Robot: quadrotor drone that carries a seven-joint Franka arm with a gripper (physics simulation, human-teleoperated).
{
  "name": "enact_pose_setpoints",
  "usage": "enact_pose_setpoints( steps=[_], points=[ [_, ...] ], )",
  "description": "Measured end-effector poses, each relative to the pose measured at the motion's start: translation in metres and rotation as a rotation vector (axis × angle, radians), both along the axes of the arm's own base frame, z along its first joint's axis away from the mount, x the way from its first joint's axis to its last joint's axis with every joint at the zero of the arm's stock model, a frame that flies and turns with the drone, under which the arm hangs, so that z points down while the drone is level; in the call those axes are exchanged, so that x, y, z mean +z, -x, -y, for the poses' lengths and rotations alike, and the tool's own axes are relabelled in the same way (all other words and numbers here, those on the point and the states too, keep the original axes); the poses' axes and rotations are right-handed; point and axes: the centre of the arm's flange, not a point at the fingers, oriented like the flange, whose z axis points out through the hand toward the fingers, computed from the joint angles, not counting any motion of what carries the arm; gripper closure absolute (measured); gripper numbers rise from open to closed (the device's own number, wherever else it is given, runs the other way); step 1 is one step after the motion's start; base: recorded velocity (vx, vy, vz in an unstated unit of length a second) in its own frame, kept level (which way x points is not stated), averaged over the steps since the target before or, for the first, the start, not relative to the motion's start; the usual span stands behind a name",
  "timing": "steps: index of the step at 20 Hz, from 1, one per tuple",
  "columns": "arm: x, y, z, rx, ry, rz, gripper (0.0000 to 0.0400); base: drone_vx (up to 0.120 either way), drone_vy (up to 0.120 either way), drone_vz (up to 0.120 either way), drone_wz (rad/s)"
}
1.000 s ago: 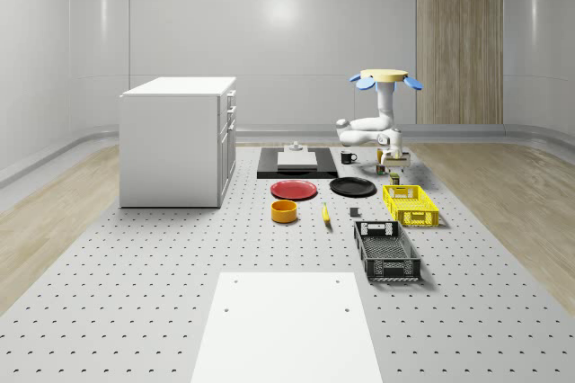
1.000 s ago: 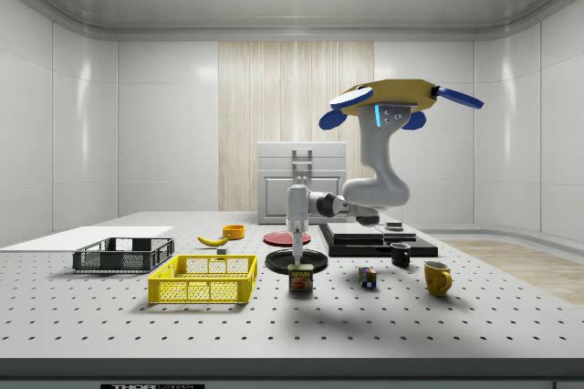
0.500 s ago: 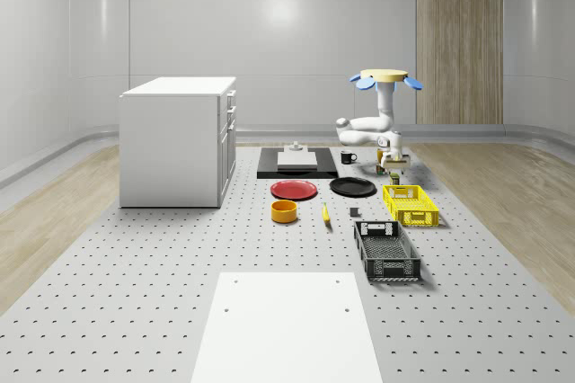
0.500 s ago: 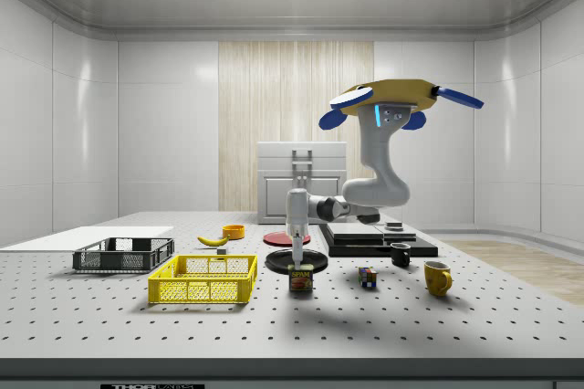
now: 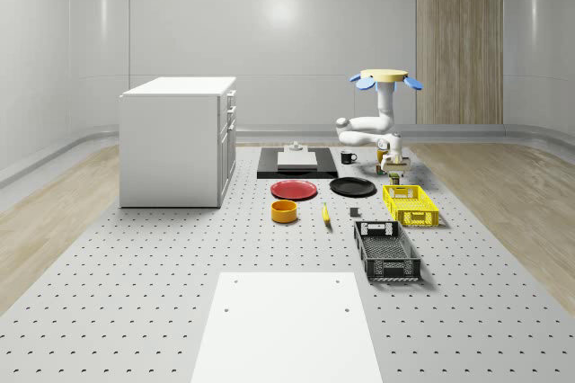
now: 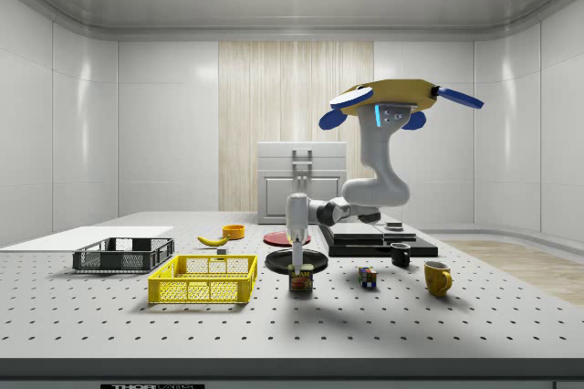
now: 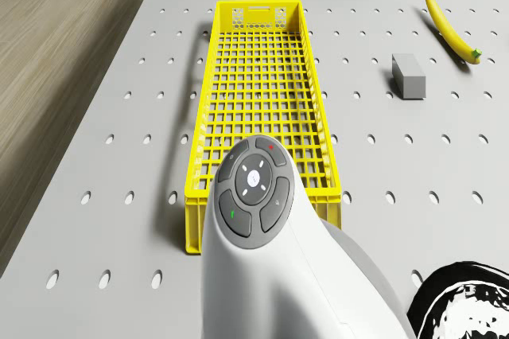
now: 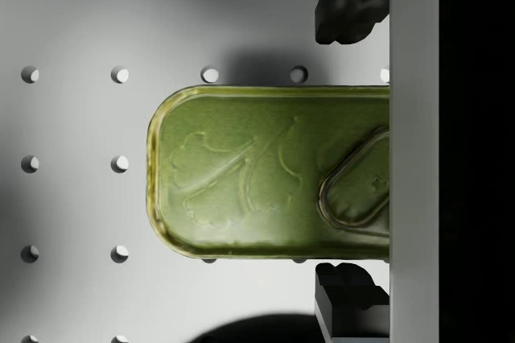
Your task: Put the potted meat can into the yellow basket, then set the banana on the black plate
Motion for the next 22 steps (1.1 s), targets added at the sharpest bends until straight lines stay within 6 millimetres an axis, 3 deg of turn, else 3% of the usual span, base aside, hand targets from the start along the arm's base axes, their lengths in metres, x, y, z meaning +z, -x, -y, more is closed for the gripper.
enact_pose_setpoints(
  steps=[22],
  points=[
    [0.013, 0.000, -0.007, 0.000, 0.000, 0.000, 0.0000, 0.000, 0.000, 0.000, 0.000]
  ],
)
